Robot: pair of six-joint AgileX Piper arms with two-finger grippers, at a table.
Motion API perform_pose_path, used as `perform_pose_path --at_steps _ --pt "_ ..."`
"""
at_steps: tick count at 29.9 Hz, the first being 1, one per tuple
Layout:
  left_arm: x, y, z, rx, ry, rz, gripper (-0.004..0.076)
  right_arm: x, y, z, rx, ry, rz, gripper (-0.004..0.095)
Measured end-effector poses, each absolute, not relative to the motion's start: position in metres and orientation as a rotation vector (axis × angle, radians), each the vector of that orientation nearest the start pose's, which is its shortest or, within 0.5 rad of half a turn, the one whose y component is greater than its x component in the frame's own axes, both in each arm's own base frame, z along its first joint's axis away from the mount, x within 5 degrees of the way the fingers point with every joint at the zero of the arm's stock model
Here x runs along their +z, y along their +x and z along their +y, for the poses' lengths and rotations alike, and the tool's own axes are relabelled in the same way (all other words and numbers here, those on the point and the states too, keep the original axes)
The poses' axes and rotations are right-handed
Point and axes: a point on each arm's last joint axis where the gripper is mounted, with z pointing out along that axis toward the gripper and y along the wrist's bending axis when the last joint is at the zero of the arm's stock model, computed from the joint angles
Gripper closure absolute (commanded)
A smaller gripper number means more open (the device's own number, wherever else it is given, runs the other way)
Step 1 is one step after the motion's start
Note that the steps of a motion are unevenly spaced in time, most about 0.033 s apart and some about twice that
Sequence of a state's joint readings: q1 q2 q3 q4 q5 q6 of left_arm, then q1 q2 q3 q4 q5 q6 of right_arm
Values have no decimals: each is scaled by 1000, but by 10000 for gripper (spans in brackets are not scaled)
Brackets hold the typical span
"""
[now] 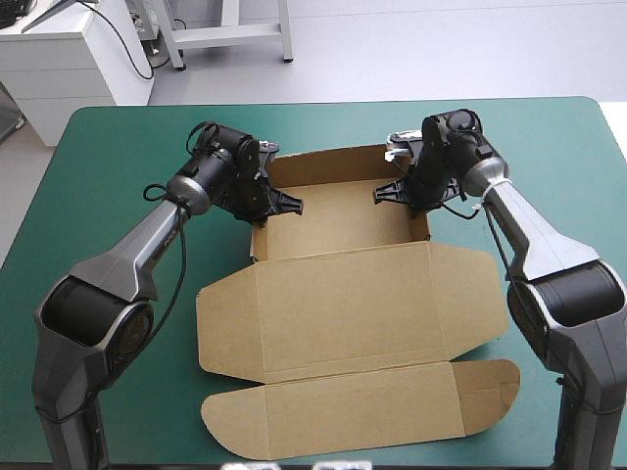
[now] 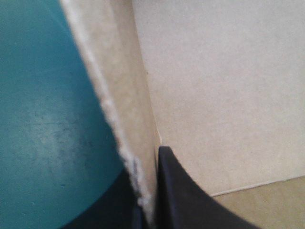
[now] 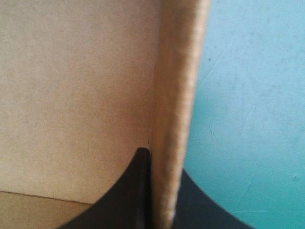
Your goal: Fold the box
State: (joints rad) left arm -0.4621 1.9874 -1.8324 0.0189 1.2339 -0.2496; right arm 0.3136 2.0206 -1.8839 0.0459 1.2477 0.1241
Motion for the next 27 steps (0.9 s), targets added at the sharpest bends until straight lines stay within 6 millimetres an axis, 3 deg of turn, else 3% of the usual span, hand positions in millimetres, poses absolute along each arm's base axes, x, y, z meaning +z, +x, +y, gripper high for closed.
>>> perform_pose_path --at_steps 3,5,8,11,15,20,25,27 --pt "282 382 -189 -113 311 2866 677 278 413 138 143 -267 2878 895" --pt "281 382 -189 -113 315 2864 623 275 414 138 141 -278 2878 820" --pt "279 383 -189 -102 336 2865 517 273 415 138 138 -309 2876 648" --pt "277 383 -190 -99 354 2868 405 274 415 140 157 -328 2874 405" --pt "275 382 -194 -116 365 2874 353 274 415 142 189 -331 2871 161" --pt "283 384 -196 -131 364 2847 354 278 417 140 142 -345 2852 137" --pt "314 392 -195 -99 361 2731 358 299 422 139 119 -343 2772 137" --pt "328 395 -192 -58 360 2672 405 309 424 139 127 -339 2737 137"
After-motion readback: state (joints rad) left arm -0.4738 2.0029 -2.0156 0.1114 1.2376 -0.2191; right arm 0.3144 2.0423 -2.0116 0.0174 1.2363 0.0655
